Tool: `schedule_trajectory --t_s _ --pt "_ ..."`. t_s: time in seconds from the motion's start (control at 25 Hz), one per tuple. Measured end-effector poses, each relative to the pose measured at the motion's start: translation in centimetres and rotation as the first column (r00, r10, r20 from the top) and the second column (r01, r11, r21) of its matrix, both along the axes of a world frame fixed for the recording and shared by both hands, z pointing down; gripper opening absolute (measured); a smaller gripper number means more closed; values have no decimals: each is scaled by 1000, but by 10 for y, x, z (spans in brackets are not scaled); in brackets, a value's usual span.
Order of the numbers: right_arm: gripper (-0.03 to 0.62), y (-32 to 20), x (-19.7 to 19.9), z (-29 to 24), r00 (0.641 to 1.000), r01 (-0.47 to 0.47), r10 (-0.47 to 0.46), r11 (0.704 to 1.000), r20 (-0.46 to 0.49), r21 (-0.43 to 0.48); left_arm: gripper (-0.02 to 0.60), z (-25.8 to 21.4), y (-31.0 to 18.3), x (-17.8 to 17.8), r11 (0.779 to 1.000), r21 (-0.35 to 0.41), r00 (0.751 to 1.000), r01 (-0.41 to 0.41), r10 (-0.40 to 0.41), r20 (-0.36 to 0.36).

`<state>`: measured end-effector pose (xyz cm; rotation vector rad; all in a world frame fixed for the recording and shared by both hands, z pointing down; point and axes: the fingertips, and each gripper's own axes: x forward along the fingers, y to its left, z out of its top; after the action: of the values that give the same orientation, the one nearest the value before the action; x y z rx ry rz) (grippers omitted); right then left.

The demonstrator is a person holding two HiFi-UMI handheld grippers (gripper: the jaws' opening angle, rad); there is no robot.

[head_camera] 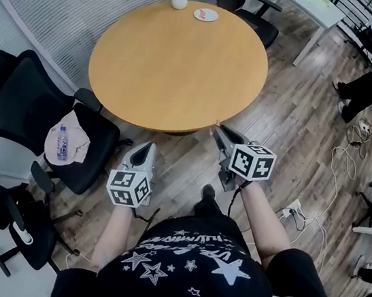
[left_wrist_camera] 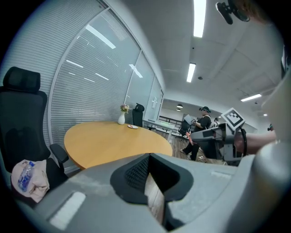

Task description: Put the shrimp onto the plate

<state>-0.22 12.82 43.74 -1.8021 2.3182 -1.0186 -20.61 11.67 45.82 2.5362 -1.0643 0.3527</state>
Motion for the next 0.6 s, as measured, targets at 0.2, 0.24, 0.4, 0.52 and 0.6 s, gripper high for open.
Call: schedule_trajectory --t_s 0.2,0.24,0.4,0.52,0.6 --pt "66 -34 40 1 999 22 -23 1000 27 9 2 -1 -34 36 999 -1 999 45 -45 11" --pt "66 -39 49 1 999 27 -27 1000 29 10 1 -2 -40 45 999 1 999 52 -52 13" --pt "66 -61 86 1 999 40 -41 999 35 19 2 -8 -61 79 997 25 997 67 -67 26" --pt "66 -75 107 -1 997 61 -62 998 41 32 0 -11 -73 100 996 39 996 82 -83 34" --pt "66 -83 121 -2 996 77 -79 996 45 37 1 -15 -79 114 995 51 995 89 -91 38"
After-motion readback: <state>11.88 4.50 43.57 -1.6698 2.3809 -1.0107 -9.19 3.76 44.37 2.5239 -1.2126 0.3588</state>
